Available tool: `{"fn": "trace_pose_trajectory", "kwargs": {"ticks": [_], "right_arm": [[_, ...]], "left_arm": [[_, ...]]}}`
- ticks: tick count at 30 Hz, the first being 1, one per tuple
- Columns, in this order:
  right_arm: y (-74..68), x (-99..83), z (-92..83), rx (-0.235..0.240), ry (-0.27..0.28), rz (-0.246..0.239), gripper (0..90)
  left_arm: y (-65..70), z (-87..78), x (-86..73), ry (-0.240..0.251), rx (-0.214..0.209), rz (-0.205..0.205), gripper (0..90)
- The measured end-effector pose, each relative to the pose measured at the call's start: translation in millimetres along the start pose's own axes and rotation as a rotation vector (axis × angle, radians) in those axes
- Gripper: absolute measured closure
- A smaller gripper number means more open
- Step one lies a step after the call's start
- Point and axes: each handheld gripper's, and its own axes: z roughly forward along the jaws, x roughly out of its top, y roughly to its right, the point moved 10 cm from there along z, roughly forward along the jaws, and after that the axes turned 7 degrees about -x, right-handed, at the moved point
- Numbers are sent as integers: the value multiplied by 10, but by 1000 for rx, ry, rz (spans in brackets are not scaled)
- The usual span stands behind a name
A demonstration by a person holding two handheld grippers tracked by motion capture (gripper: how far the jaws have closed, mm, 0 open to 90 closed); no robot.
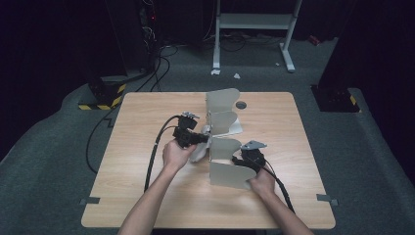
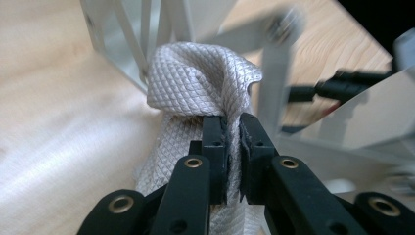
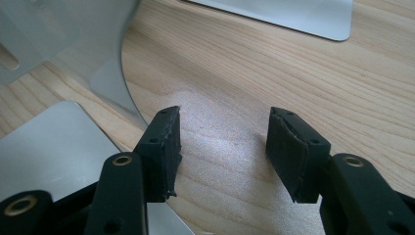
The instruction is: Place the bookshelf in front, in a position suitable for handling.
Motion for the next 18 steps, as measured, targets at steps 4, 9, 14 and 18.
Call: {"fn": "trace_pose_trajectory", "kwargs": {"ticks": [4,9,14,18], "right_arm": [[0,0,0,0,0,0,472],[0,-1,0,1,0,0,473],[-3,-3,-3,1,1,-1,474],[-8,-7,-8,6,2,-3,476]], "left_arm": [[-1,122,-63,-16,-29,-24,828],[67,60,-53,-1,-42,-4,833],[130,14,-114,-10,-47,9,838],[201,-42,-176,-7,-57,26,840]]}}
